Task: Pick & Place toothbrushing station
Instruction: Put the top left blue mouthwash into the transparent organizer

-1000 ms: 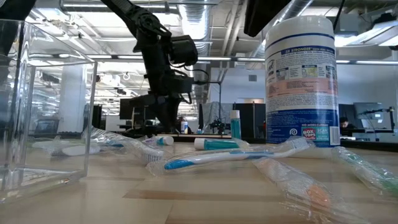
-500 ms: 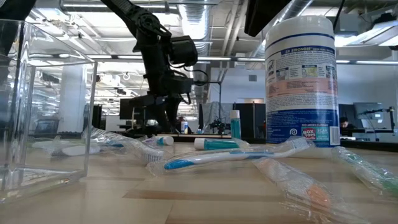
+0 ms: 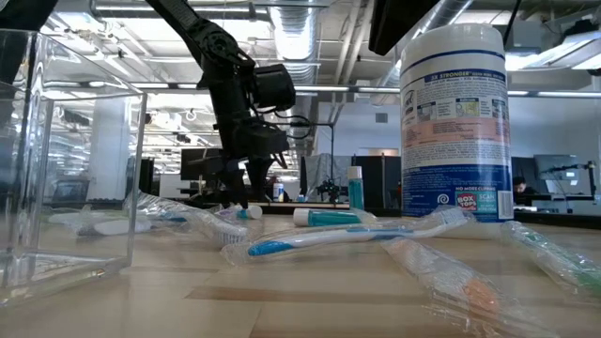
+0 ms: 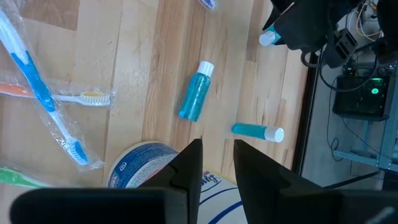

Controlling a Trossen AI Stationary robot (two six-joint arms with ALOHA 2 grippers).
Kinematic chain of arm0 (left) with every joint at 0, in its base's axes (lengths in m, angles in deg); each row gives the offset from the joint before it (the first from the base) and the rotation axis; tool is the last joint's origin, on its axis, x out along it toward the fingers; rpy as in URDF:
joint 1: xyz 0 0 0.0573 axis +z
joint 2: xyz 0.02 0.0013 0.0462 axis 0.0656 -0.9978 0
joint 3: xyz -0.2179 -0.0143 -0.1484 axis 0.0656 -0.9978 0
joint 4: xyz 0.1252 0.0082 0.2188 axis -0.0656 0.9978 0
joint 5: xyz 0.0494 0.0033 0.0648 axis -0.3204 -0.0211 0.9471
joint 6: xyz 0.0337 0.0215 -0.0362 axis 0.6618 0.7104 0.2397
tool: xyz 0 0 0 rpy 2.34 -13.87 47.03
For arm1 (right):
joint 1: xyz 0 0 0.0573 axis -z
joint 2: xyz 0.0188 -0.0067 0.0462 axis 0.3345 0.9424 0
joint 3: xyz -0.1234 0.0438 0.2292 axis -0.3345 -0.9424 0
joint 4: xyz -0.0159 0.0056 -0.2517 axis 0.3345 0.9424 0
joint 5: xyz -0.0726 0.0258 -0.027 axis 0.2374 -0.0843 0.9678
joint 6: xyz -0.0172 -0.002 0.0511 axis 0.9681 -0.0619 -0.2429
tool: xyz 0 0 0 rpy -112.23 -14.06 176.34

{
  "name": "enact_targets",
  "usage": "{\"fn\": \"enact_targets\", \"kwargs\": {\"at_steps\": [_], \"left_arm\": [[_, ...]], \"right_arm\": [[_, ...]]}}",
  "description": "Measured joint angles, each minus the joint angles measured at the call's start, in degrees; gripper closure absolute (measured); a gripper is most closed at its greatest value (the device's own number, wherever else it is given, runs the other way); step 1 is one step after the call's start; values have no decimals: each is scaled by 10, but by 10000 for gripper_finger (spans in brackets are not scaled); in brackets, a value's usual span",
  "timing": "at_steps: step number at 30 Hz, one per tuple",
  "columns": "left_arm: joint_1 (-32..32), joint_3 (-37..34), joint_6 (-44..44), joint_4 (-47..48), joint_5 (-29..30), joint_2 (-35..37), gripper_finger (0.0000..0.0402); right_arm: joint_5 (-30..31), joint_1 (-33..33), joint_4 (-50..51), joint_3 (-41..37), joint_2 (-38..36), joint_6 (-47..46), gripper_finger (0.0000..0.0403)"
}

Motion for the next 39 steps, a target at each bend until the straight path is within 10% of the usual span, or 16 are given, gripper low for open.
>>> {"fn": "enact_targets", "kwargs": {"at_steps": [39], "left_arm": [[11, -2, 0, -12, -9, -39, 316]], "right_arm": [[0, 0, -6, 0, 0, 0, 321]]}}
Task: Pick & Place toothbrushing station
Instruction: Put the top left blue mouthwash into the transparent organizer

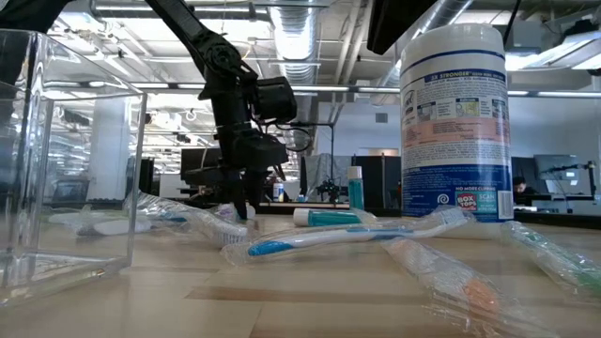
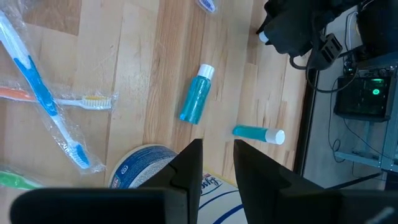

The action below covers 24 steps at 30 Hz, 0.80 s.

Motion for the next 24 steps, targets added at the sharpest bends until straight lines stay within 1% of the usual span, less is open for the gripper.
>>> {"fn": "enact_targets", "kwargs": {"at_steps": [3, 5, 10, 15, 21, 24], "left_arm": [[-11, -2, -29, -2, 7, 10, 316], [-16, -3, -54, -16, -5, 20, 316], [-26, -1, -123, -10, -43, 59, 317], [-38, -4, -192, -8, -44, 99, 317], [-56, -31, -260, -12, -99, 155, 317], [-63, -56, -294, -20, -121, 191, 317]], "right_arm": [[0, 0, 0, 0, 0, 0, 321], [0, 0, 0, 0, 0, 0, 321], [0, 0, 0, 0, 0, 0, 321], [0, 0, 0, 0, 0, 0, 321], [0, 0, 0, 0, 0, 0, 321], [0, 0, 0, 0, 0, 0, 321]]}}
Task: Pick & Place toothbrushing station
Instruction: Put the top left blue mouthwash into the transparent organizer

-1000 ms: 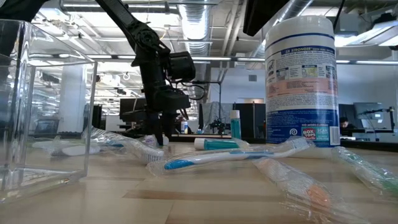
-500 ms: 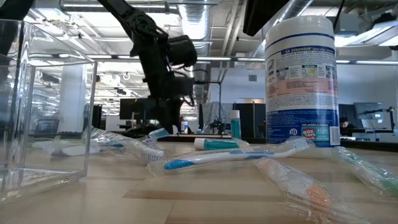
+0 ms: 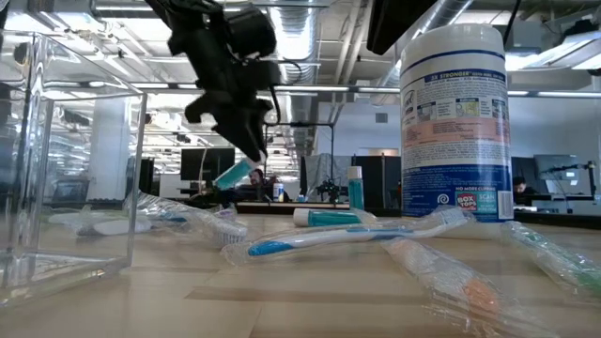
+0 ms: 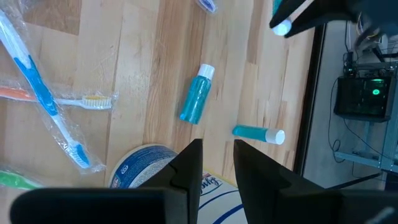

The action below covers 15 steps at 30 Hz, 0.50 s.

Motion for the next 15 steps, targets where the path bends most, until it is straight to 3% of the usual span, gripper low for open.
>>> {"fn": "enact_targets", "kwargs": {"at_steps": [15], "left_arm": [[-52, -181, -129, -126, -72, 212, 316]], "right_arm": [[0, 0, -8, 0, 0, 3, 321]]}}
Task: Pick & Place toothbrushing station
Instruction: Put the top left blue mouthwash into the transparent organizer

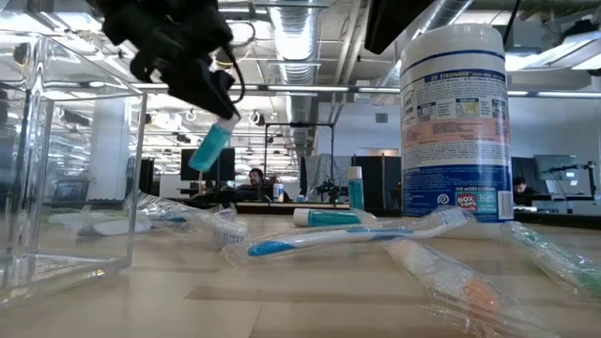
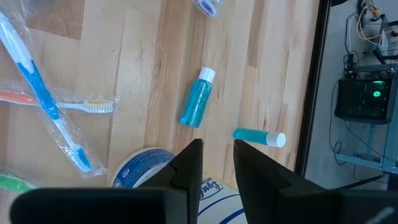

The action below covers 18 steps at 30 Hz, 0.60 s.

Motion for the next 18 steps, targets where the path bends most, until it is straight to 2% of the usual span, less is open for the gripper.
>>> {"fn": "enact_targets", "kwargs": {"at_steps": [5, 11, 18], "left_arm": [[-26, -62, -44, -60, -23, 60, 316], [-59, -126, -106, -123, -24, 111, 316], [-106, -182, -183, -208, -25, 129, 316]], "right_arm": [[0, 0, -1, 0, 0, -1, 321], [0, 0, -3, 0, 0, 1, 321], [0, 0, -15, 0, 0, 5, 321]]}}
